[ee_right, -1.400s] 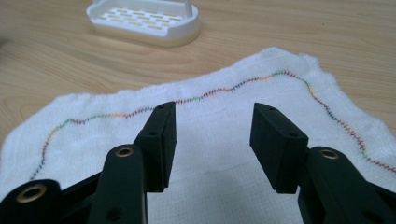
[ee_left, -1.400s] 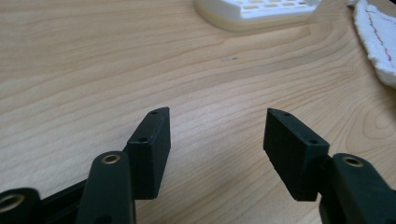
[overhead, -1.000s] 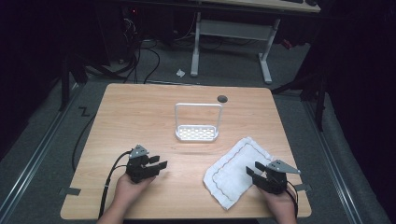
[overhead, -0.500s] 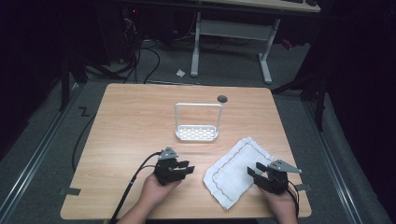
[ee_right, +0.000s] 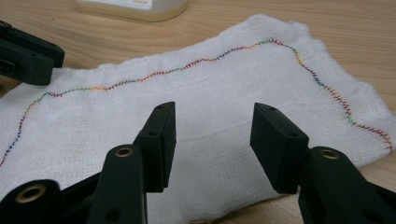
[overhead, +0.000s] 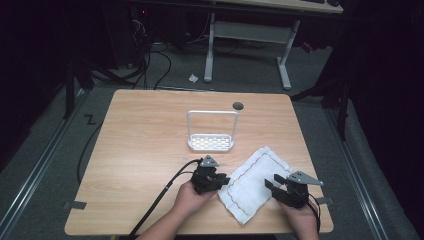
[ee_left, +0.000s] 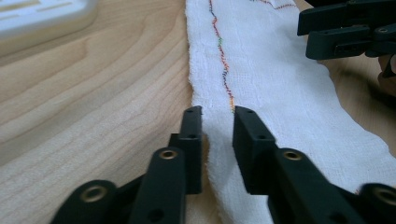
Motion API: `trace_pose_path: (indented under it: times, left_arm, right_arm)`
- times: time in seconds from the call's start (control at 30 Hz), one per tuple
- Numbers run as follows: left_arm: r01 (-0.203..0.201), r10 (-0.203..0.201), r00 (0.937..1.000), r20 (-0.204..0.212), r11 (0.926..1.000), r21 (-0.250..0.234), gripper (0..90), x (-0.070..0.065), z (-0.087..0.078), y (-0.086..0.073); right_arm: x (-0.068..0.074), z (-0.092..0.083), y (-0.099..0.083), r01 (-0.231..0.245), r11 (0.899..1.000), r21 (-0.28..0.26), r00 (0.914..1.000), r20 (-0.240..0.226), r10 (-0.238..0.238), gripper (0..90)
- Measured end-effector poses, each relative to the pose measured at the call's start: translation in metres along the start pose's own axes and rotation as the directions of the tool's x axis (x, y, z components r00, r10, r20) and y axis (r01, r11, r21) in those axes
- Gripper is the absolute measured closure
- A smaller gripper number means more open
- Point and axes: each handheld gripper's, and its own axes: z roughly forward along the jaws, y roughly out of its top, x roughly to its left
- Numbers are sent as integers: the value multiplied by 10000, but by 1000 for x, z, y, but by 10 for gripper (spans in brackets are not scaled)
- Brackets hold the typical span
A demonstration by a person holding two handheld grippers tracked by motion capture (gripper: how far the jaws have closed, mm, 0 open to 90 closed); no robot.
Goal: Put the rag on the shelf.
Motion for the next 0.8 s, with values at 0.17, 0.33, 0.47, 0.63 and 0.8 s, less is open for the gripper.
trace_pose_path:
  times: [0.17, 0.33, 0.47, 0.63, 0.8]
  left_arm:
    - [-51, 51, 9999, -112, 10000, 58, 887, -1, -3, -4]
    - [-270, 271, 9995, -136, 9996, 85, 892, -4, -12, -9]
    - [-327, 331, 9993, -150, 9992, 241, 892, -5, -23, -18]
    - [-311, 317, 9993, -202, 9990, 320, 893, -4, -37, -30]
    - [-485, 511, 9975, -491, 9974, 530, 893, -9, -57, -53]
  right_arm:
    - [0, 0, 0, 24, 10000, 5, 10000, -19, -24, 510]
    - [0, 0, 0, -10, 10000, 25, 10000, -13, 10, 510]
    - [1, 1, -1, 31, 10000, 81, 10000, -47, -31, 510]
    - [3, 3, -1, 77, 9999, 149, 9999, -106, -76, 513]
    - [7, 4, -1, 182, 9996, 209, 9998, -133, -179, 516]
